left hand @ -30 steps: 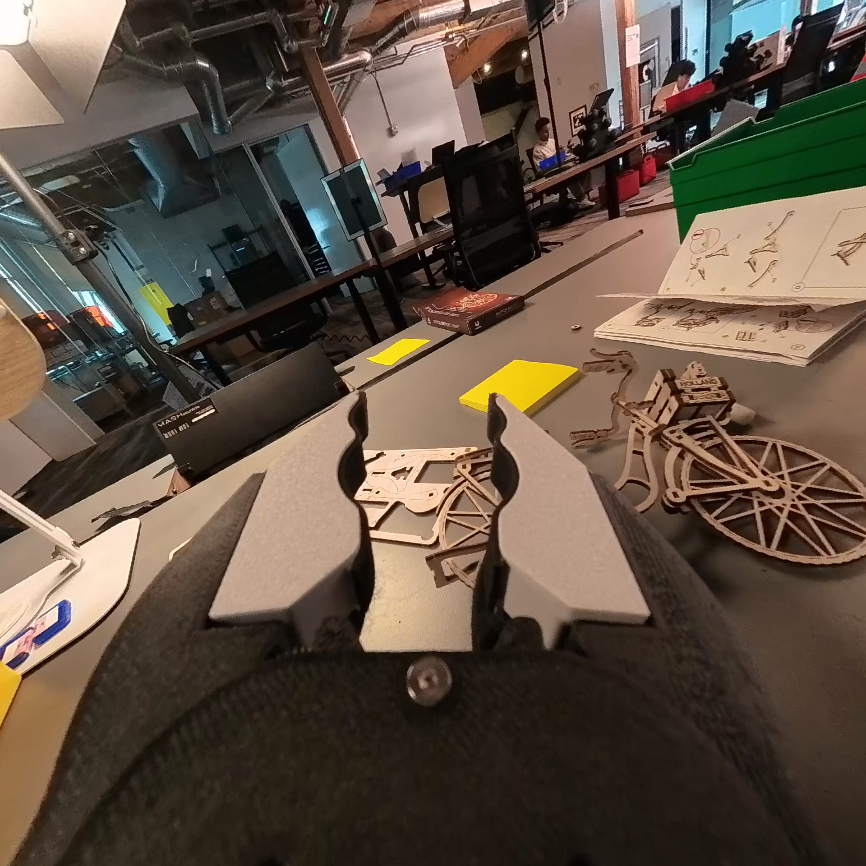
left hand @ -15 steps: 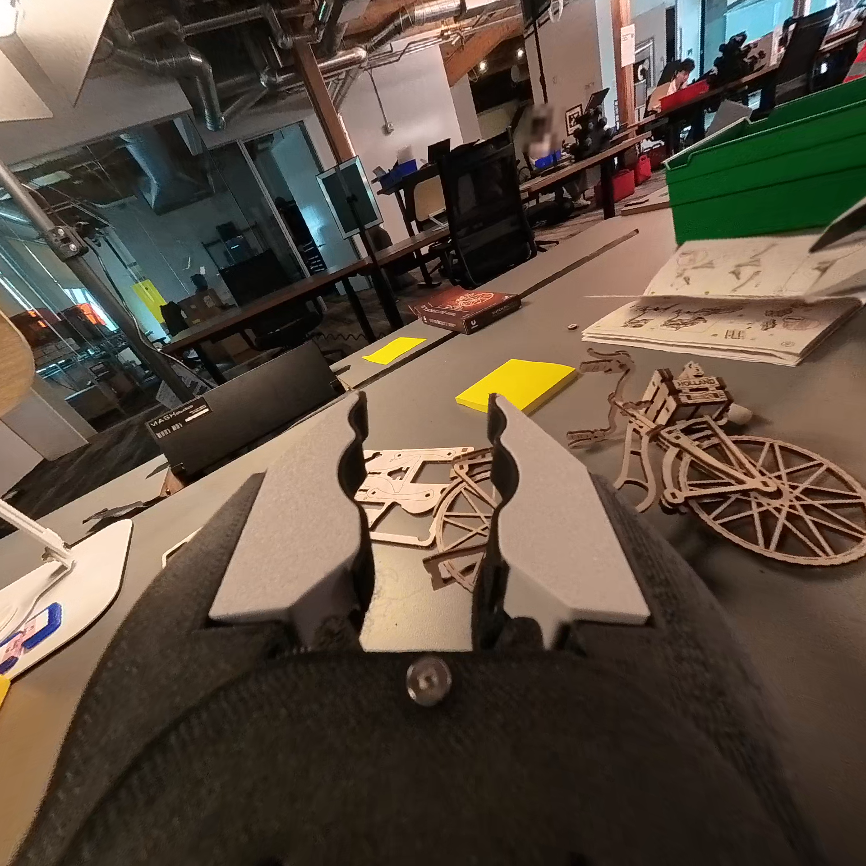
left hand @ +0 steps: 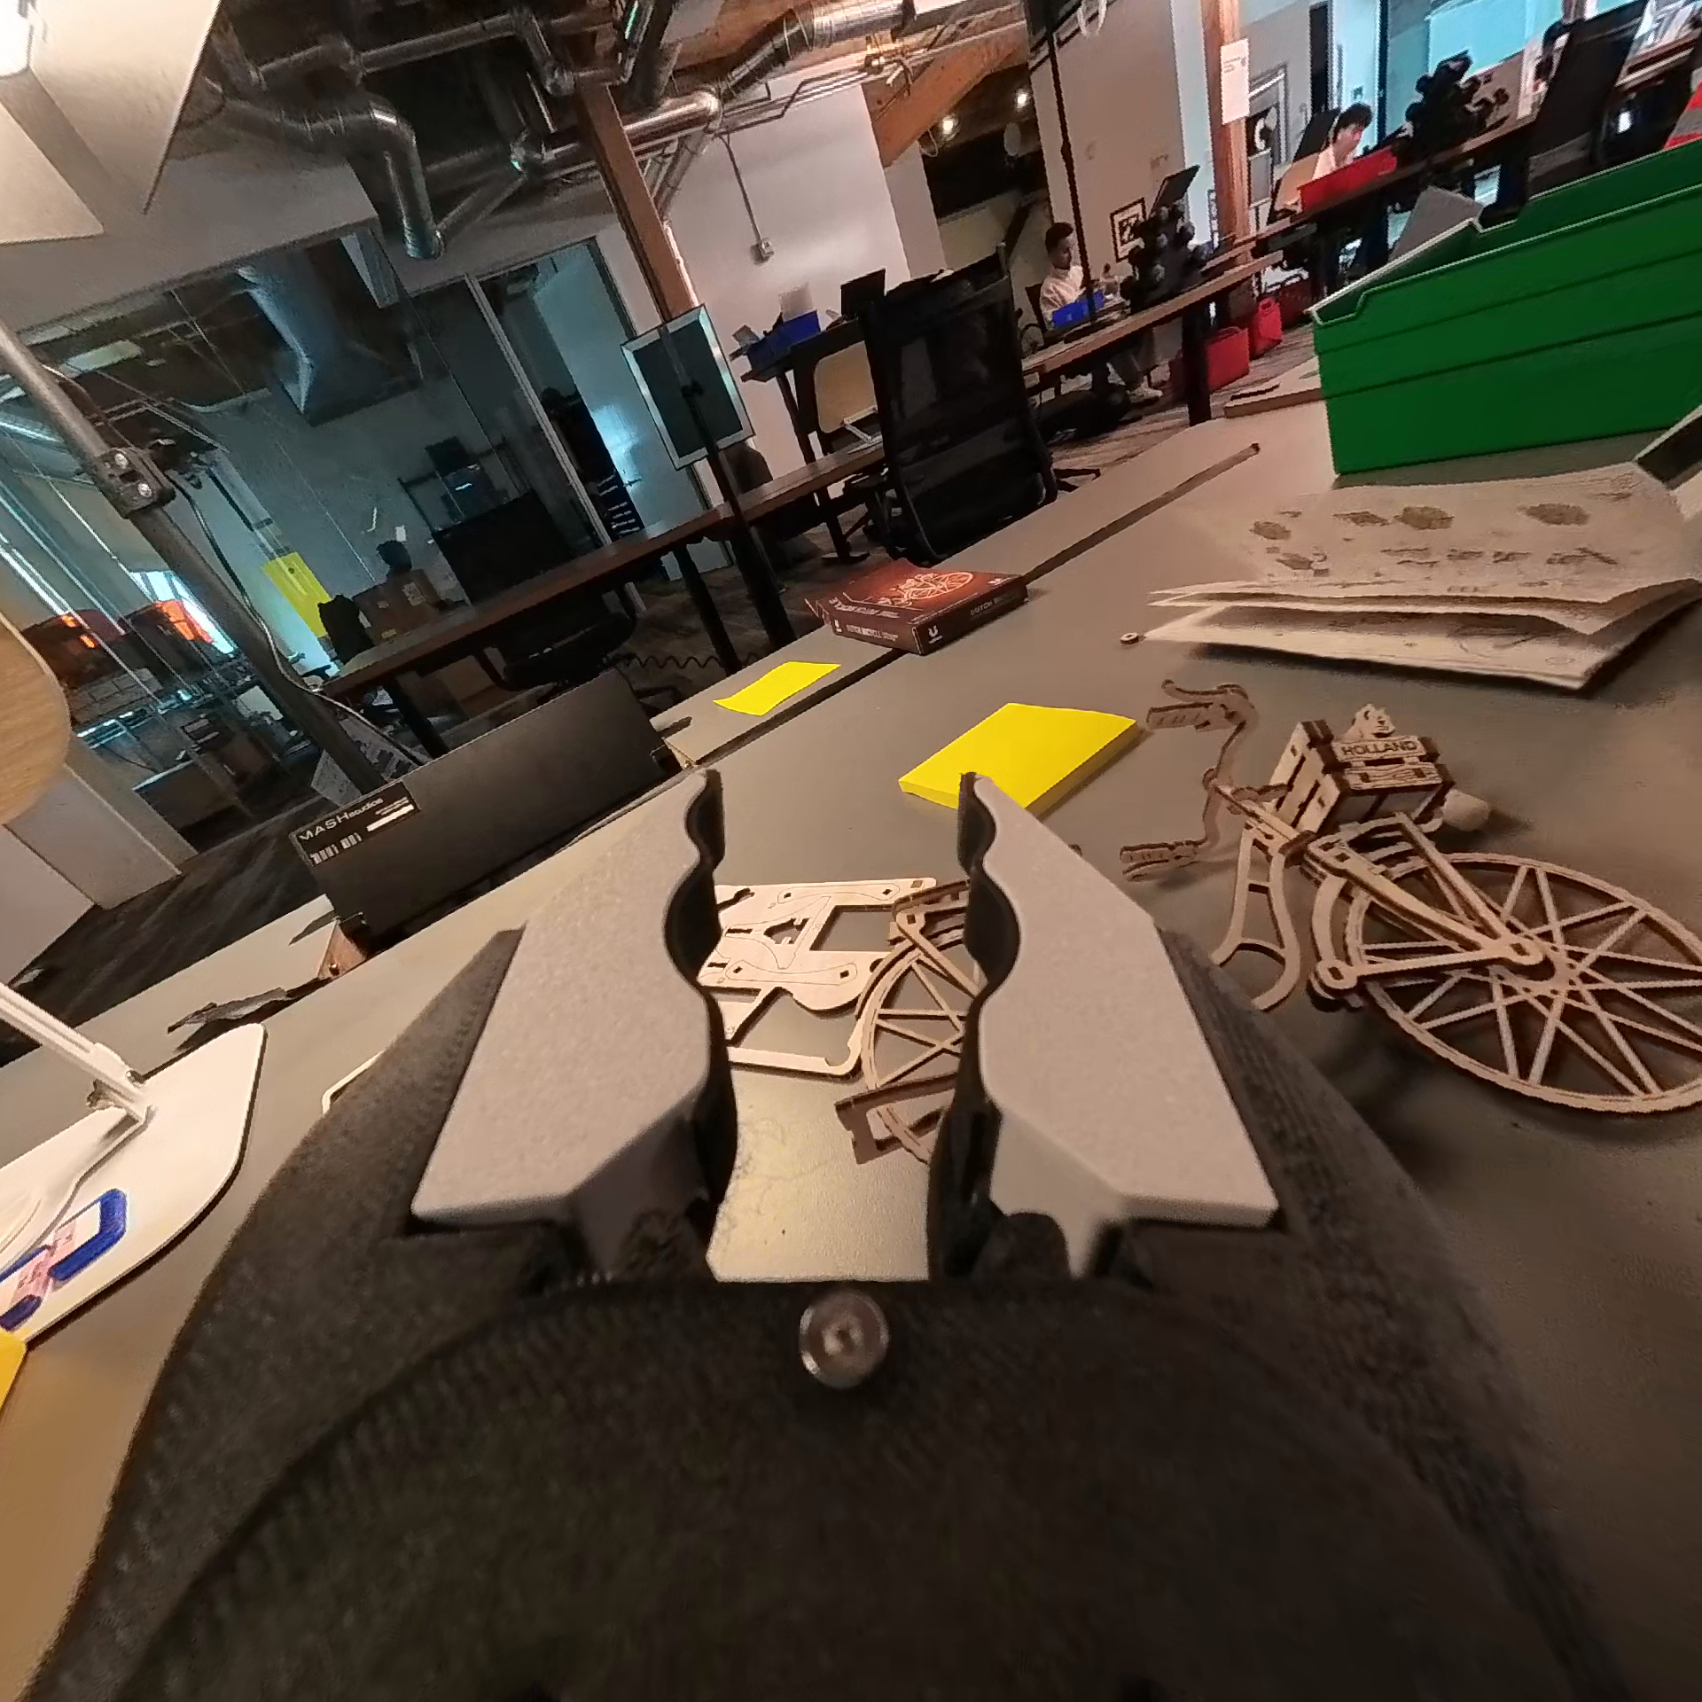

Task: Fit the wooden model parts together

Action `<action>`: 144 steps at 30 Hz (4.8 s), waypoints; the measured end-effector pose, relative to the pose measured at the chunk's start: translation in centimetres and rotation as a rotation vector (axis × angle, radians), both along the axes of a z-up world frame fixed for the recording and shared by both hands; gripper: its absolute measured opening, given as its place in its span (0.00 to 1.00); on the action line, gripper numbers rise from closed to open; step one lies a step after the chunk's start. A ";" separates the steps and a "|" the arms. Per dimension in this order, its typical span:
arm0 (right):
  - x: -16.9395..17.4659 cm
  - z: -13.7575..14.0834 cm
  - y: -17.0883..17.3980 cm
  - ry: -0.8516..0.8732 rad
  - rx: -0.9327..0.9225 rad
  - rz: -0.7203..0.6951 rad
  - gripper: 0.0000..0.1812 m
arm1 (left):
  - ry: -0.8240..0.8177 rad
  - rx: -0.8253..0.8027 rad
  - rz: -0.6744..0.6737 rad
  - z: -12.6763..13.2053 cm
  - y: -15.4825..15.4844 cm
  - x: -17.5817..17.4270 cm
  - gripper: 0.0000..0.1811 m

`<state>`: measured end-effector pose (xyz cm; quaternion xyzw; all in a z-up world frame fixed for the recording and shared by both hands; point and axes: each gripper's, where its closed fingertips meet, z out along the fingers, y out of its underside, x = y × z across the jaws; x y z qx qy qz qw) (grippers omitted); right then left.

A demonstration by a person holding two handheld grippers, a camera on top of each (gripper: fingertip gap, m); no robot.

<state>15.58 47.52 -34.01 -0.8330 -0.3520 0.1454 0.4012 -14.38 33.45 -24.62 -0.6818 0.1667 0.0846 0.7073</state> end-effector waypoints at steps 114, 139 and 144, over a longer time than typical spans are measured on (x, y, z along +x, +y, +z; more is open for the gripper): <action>-30.9 10.4 -4.8 0.001 -0.015 0.550 0.38 | -0.182 0.336 0.192 5.3 -0.5 -16.4 0.10; -41.3 0.4 -5.4 -0.453 -0.251 0.710 0.26 | -0.278 0.359 0.304 5.2 -0.8 -21.9 0.09; -37.9 0.2 -3.4 -0.483 -0.380 0.621 0.23 | -0.267 0.350 0.288 5.1 -0.4 -21.4 0.09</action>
